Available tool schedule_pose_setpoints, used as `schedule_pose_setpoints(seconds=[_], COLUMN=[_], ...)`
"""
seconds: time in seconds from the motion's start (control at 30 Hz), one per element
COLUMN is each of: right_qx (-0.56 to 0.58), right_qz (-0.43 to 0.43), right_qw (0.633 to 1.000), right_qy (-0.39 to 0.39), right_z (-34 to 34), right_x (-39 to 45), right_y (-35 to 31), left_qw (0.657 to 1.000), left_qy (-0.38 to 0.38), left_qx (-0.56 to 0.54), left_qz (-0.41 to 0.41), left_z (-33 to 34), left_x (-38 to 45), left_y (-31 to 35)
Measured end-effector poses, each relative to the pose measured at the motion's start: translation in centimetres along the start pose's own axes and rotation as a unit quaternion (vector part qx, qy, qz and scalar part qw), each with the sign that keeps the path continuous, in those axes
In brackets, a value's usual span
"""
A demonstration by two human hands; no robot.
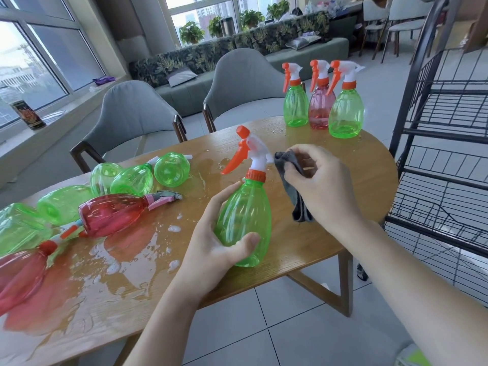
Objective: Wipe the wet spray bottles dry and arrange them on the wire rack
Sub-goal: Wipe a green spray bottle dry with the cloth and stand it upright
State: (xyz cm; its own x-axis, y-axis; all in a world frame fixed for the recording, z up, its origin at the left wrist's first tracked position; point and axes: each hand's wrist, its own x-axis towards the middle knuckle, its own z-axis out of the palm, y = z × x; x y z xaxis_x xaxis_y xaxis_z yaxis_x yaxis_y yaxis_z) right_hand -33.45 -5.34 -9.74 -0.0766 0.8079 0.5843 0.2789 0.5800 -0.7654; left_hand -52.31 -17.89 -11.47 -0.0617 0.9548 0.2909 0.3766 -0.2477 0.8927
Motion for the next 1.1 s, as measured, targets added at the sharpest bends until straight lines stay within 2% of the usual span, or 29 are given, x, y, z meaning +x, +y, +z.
schedule_pose_setpoints(seconds=[0.2,0.37,0.5,0.73,0.93,1.1], right_qx=[-0.021,-0.023,-0.012,0.012,0.007,0.011], right_qz=[0.057,0.096,0.134,0.192,0.207,0.217], right_qw=[0.998,0.994,0.987,0.966,0.957,0.951], right_qy=[0.0,0.037,0.086,0.175,0.205,0.22], right_z=[-0.9,-3.3,-6.1,-9.9,-11.9,-13.3], right_x=[0.4,1.0,1.7,1.9,2.3,2.6], right_y=[2.5,4.0,5.3,7.9,9.7,10.6], left_qw=[1.0,1.0,0.999,0.996,0.996,0.996], left_qy=[0.011,-0.005,-0.029,-0.009,0.004,-0.007], left_qx=[0.009,0.019,0.038,0.086,0.088,0.084], left_qz=[-0.01,-0.023,-0.022,-0.008,0.0,0.007], left_z=[1.0,2.6,5.6,13.0,18.7,20.8], left_x=[0.4,2.7,6.9,16.0,22.9,25.6], left_y=[0.2,0.3,0.7,0.4,-0.9,-1.1])
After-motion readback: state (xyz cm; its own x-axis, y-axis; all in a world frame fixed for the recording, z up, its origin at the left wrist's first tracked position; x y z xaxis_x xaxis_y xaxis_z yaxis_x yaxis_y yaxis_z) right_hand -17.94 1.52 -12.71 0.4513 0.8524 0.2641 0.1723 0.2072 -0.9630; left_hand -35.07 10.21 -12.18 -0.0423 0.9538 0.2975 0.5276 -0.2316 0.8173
